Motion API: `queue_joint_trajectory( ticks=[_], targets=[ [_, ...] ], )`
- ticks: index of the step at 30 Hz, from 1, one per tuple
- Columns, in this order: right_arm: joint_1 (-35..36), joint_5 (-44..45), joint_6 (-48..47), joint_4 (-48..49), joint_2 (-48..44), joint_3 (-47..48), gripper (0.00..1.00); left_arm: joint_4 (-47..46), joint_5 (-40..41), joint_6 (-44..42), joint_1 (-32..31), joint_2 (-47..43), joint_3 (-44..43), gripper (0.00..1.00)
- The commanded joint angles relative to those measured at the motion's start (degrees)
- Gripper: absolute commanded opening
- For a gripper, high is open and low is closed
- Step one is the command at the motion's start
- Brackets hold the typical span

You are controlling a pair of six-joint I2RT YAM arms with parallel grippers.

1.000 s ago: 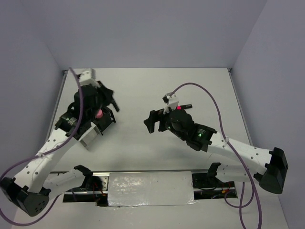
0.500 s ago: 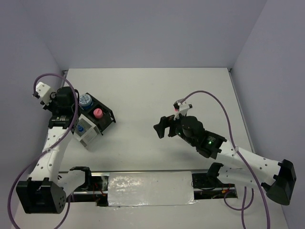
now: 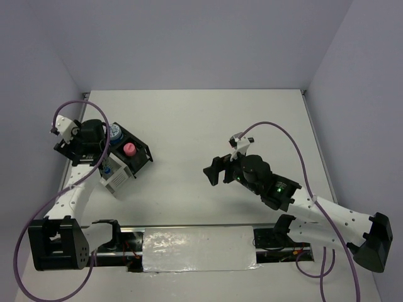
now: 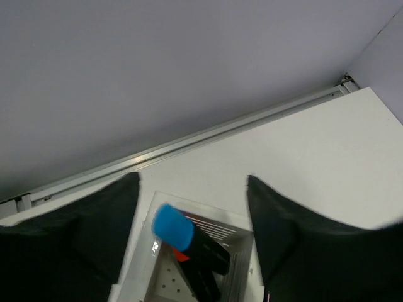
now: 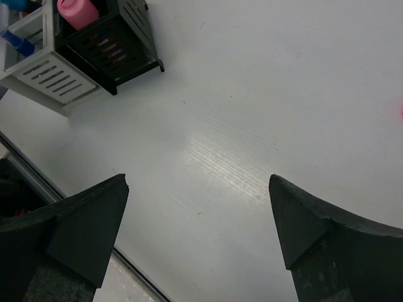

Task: Sort the stationery into containers
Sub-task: Place the pen in the storage box, then pick up the pen from the center of the board.

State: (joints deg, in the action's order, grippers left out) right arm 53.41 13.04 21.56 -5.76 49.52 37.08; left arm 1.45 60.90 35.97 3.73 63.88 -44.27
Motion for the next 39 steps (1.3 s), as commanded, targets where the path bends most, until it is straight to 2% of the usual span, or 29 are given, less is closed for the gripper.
queue_joint_trajectory(
  ticks=[1,3,5,7,8,11,12,14,15,16,17,19,21,24,27,28,34,39],
  targets=[
    [-0.23,-0.21,-0.82,1.1,-0.83,0.45,1.0,1.42,1.4,4.53,0.23,0.37,-1.69,0.87],
    [-0.76,0.4,-0.64,1.45,-0.48,0.45,1.0,3.02,2.37,6.13,0.32,0.37,-1.61,0.99],
    [-1.55,1.37,0.76,1.28,0.23,0.62,1.0,3.55,1.94,5.34,0.23,0.2,-2.48,0.99],
    [-5.14,1.21,2.94,0.32,2.23,1.84,1.0,6.78,0.89,5.96,0.23,-0.85,-4.06,0.99],
    [-9.07,-0.89,3.57,-1.87,3.29,2.73,1.0,7.85,-0.07,6.13,0.23,-1.47,-5.9,0.99],
    [-14.02,-2.58,2.97,-7.22,9.18,7.47,1.0,10.66,-10.24,1.05,0.14,-4.8,-10.98,0.99],
    [-16.29,-1.97,1.48,-8.99,12.5,10.44,1.0,11.46,-17.15,-1.66,-0.12,-6.55,-12.23,0.99],
    [-20.42,-1.0,-0.89,-13.12,18.3,14.92,1.0,14.1,-25.96,-5.27,-1.18,-9.02,-14.87,0.99],
    [-21.84,-1.34,-1.34,-14.36,20.25,16.26,1.0,14.89,-30.8,-6.25,-1.18,-9.73,-15.14,0.99],
    [-23.59,-1.61,-1.43,-16.19,22.36,17.57,1.0,15.76,-39.37,-7.13,-1.26,-10.26,-14.79,0.99],
    [-25.44,-1.87,-1.61,-16.65,24.12,18.54,1.0,16.82,-43.37,-9.14,-1.27,-10.96,-14.18,0.99],
    [-29.23,-6.16,-6.86,-15.69,28.95,20.31,1.0,18.4,-51.45,-10.56,-1.27,-12.11,-11.65,0.99],
    [-30.99,-10.47,-19.23,-15.33,34.22,22.41,0.99,20.42,-54.74,-12.14,-1.44,-13.42,-9.27,0.99],
    [-31.17,-8.3,-35.06,-16.65,41.7,25.14,0.99,20.69,-57.73,-11.88,-1.7,-15.71,-4.86,0.99],
    [-33.19,-7.41,-42.12,-17.35,47.68,29.44,1.0,19.9,-58.36,-12.67,-2.58,-17.55,-4.42,0.99],
    [-34.15,-10.81,-45.0,-17.36,49.43,30.84,1.0,19.99,-58.44,-12.59,-2.58,-18.08,-4.42,0.99],
    [-34.42,-15.93,-58.89,-12.0,49.79,32.78,1.0,19.99,-61.95,-13.73,-2.58,-17.56,-4.6,0.99],
    [-35.39,-17.16,-69.0,-23.23,56.46,39.9,1.0,20.17,-64.15,-13.91,-2.58,-16.85,-4.95,0.99]
  ],
)
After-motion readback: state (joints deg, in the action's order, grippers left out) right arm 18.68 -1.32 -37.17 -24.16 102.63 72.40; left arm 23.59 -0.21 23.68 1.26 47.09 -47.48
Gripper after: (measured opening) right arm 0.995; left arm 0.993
